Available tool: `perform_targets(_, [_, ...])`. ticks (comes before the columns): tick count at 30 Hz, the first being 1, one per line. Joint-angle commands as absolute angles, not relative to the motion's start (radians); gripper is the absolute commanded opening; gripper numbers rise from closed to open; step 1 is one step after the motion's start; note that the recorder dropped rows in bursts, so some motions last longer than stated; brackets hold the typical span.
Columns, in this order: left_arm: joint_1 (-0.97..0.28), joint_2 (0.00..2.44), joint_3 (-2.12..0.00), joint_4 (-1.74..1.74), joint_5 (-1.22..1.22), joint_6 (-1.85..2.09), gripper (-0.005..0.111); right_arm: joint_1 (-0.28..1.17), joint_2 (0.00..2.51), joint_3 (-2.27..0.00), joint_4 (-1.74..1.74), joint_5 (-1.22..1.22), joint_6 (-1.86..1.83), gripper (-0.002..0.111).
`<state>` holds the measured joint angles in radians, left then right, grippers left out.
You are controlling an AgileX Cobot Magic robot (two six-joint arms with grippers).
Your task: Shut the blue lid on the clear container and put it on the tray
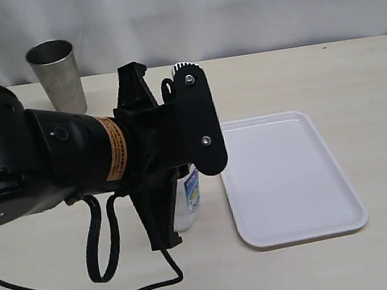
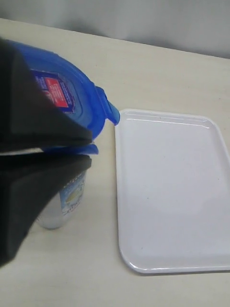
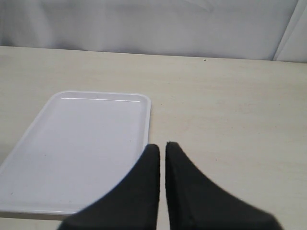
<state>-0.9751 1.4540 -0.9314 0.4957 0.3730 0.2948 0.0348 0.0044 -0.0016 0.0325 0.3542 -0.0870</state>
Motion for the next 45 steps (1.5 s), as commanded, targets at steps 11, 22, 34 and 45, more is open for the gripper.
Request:
perform_targets(11, [-0.978, 1.398, -0.932, 0.483, 0.401, 0.28, 0.0, 0.037, 0.0, 0.0, 0.036, 0.341, -0.09, 0.005])
perform_targets(22, [-0.978, 1.398, -0.932, 0.427, 0.425, 0.28, 0.0, 0.037, 0.0, 0.0, 0.036, 0.341, -0.09, 0.005])
perform_targets(34, [-0.978, 1.429, -0.932, 0.434, 0.38, 0.265, 0.0, 0.037, 0.0, 0.0, 0.036, 0.341, -0.09, 0.005])
perform_targets(45, [-0.978, 1.429, -0.932, 0.434, 0.414, 0.261, 0.0, 0.037, 0.0, 0.0, 0.036, 0.341, -0.09, 0.005])
